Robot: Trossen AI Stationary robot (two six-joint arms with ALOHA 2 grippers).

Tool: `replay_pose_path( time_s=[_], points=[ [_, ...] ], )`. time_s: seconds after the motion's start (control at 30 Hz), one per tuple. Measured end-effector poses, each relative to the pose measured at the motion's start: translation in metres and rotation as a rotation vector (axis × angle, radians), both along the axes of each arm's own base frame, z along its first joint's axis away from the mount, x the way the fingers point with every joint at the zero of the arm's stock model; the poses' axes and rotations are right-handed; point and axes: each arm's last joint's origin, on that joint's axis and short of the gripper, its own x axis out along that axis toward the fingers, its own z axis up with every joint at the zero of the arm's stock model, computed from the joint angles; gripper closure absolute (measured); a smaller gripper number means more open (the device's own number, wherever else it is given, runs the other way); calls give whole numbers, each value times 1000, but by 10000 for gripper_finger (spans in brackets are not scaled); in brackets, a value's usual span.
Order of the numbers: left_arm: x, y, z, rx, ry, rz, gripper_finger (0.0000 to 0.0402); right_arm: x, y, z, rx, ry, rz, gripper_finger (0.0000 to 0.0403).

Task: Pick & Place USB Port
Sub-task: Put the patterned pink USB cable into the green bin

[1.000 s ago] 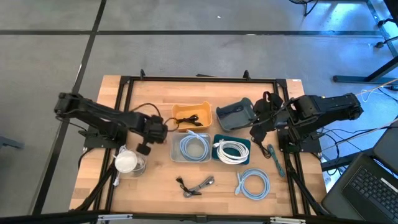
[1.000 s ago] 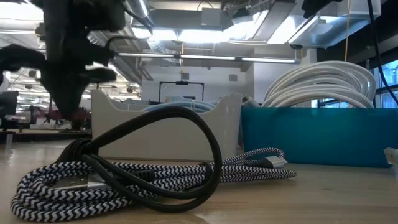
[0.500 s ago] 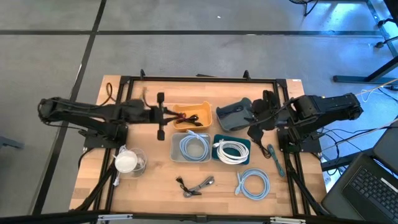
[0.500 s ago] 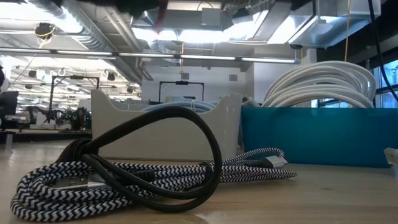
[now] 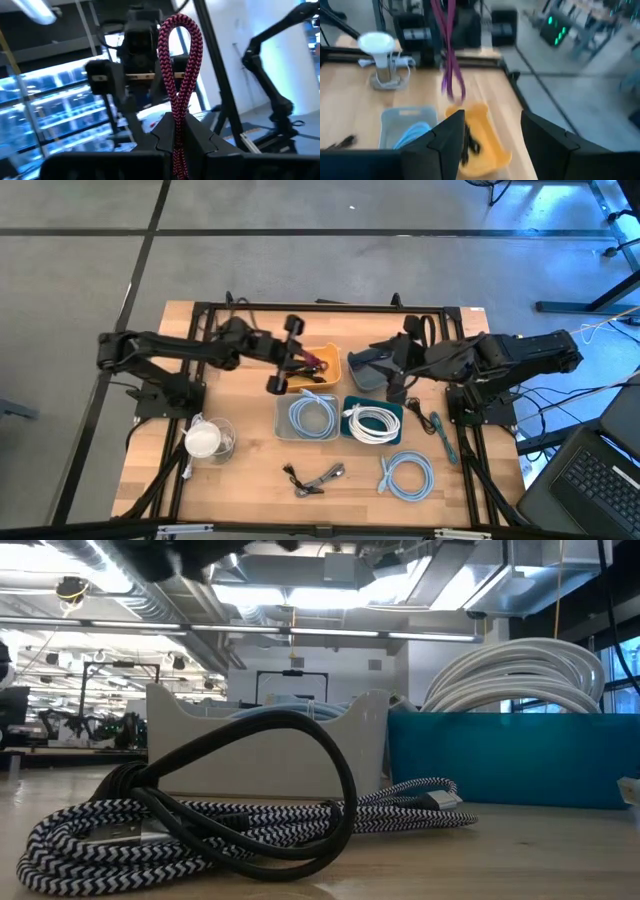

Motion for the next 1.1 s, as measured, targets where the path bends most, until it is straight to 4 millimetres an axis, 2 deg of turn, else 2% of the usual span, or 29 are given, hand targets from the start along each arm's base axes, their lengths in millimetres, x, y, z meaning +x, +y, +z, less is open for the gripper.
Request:
replay_pose_path(
  time_s=[0.33, 0.6, 0.73, 0.87, 1.0, 1.03, 1.1],
  points=[
    [59, 17, 18, 34, -11, -91, 391, 12, 4, 8, -50, -95, 41, 206],
    [93, 25, 30, 42, -31, -186, 391, 17, 5, 6, -56, -94, 44, 206],
    [104, 27, 29, 27, -17, -209, 391, 17, 5, 7, -58, -100, 46, 214],
    [105, 31, 26, 22, 17, -200, 391, 17, 5, 7, -60, -103, 47, 263],
    [105, 33, 25, 17, 25, -194, 391, 17, 5, 7, -73, -100, 54, 367],
    [105, 33, 25, 17, 27, -194, 391, 17, 5, 7, -84, -94, 58, 382],
    [105, 33, 25, 14, 34, -194, 389, 17, 5, 7, -87, -93, 55, 387]
  ],
)
